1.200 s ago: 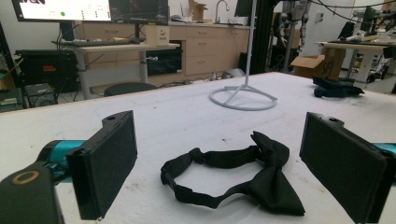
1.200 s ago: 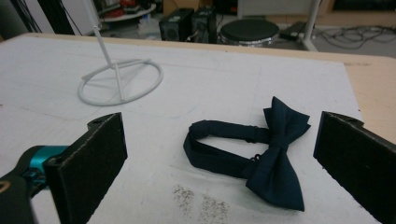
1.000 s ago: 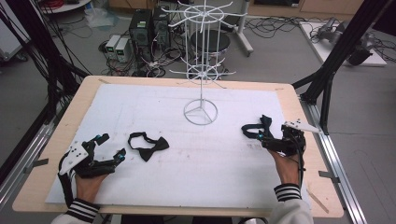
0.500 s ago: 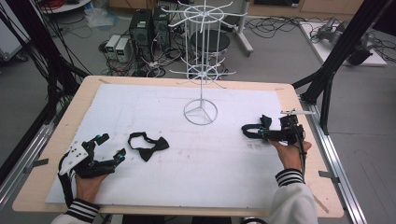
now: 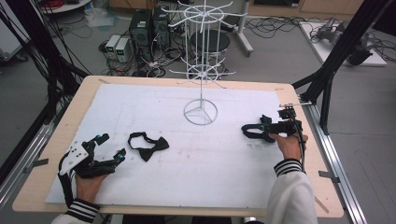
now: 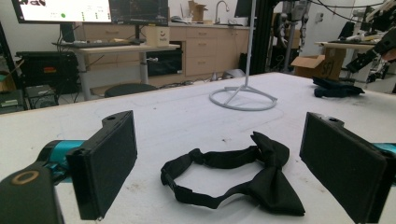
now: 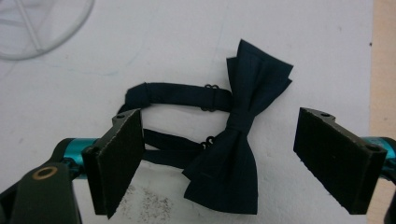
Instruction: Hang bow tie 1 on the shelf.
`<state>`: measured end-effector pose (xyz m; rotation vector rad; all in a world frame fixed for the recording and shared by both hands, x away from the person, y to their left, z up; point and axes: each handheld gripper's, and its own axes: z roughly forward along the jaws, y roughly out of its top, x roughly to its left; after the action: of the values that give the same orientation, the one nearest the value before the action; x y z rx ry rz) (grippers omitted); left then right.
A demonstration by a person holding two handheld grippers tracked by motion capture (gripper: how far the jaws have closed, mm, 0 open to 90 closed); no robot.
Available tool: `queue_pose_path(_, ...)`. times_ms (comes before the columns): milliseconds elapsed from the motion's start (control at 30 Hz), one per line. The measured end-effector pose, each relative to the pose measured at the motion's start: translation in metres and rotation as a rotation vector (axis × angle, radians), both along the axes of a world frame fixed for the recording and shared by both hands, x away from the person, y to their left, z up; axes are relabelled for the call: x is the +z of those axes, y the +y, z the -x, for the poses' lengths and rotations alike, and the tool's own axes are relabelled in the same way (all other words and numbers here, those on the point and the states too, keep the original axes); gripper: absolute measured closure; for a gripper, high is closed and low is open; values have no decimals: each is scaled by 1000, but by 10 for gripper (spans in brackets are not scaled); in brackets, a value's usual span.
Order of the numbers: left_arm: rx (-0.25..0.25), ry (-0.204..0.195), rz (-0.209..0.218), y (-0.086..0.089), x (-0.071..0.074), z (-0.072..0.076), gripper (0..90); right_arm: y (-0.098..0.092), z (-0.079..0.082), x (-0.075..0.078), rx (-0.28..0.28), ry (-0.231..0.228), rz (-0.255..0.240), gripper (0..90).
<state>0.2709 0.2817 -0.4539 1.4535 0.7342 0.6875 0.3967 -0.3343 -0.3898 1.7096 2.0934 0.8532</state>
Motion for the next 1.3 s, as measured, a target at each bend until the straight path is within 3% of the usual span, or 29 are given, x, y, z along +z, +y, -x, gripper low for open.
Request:
queue_pose_path(400, 2, 2, -4, 0, 0, 0, 114, 1, -14, -15, -25, 65, 34, 264)
queue_pose_path(467, 3, 1, -2, 0, 0, 0, 114, 1, -16, -17, -42, 72, 24, 324)
queue_pose_path(700, 3, 1, -2, 0, 0, 0, 114, 2, -21, -24, -47, 114, 46, 404)
queue_pose_path(1300, 2, 0, -1, 0, 0, 0, 114, 3, -25, -29, -51, 156, 61, 683)
